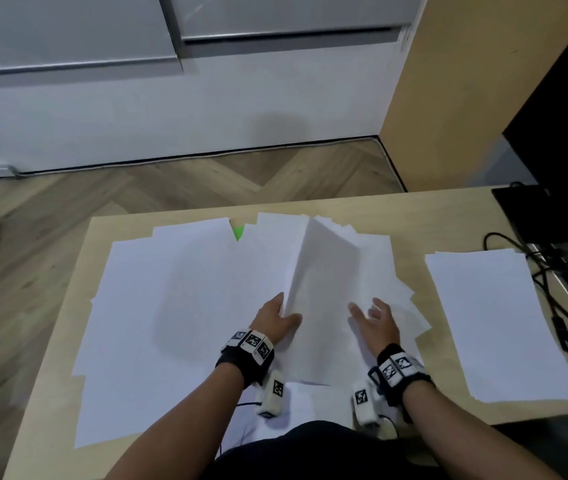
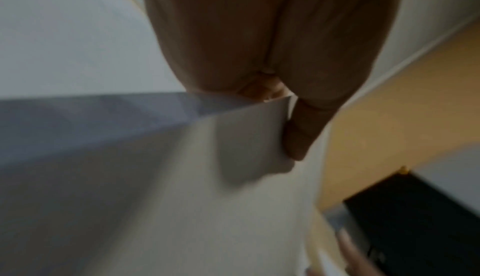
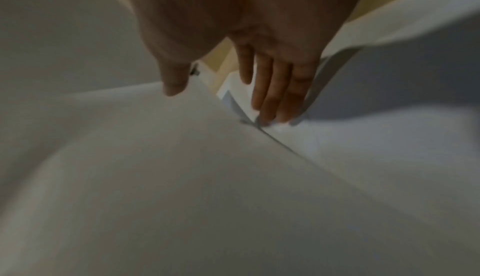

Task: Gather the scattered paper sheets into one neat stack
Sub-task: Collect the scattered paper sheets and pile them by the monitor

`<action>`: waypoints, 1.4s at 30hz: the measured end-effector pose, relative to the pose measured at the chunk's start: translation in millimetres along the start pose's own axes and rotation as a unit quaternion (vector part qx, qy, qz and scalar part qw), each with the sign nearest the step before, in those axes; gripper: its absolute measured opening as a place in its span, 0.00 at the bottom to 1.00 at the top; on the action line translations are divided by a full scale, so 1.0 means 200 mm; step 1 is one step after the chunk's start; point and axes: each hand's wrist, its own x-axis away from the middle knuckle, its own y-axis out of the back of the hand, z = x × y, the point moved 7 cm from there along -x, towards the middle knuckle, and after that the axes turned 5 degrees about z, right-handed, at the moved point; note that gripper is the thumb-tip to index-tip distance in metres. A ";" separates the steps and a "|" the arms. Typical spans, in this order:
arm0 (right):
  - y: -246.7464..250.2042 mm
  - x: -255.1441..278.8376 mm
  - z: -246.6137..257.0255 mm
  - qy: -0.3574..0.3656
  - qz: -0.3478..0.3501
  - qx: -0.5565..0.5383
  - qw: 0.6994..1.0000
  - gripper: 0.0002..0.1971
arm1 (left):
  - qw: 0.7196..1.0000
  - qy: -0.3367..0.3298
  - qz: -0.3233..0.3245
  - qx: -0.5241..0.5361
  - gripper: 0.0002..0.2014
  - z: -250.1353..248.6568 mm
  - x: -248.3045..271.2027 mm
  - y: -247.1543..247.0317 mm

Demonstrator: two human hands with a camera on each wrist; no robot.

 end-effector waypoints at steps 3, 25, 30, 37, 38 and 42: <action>0.05 -0.05 -0.04 -0.049 0.041 -0.124 0.990 0.42 | 0.986 -0.058 0.070 0.143 0.15 -0.11 0.07 0.00; -0.07 0.00 -0.08 -0.084 0.085 0.005 0.993 0.17 | 0.896 0.320 -0.280 -0.129 0.50 0.57 0.32 0.41; -0.06 0.02 -0.07 -0.079 0.084 0.015 0.993 0.16 | 0.896 0.322 -0.283 -0.116 0.49 0.62 0.30 0.42; -0.06 0.02 -0.07 -0.078 0.085 -0.005 0.993 0.16 | 0.905 0.311 -0.280 -0.081 0.42 0.62 0.29 0.43; -0.06 0.02 -0.07 -0.078 0.084 -0.015 0.993 0.16 | 0.908 0.306 -0.279 -0.067 0.41 0.63 0.29 0.42; -0.05 0.03 -0.08 -0.086 0.088 -0.062 0.991 0.23 | 0.919 0.295 -0.262 -0.007 0.42 0.64 0.27 0.42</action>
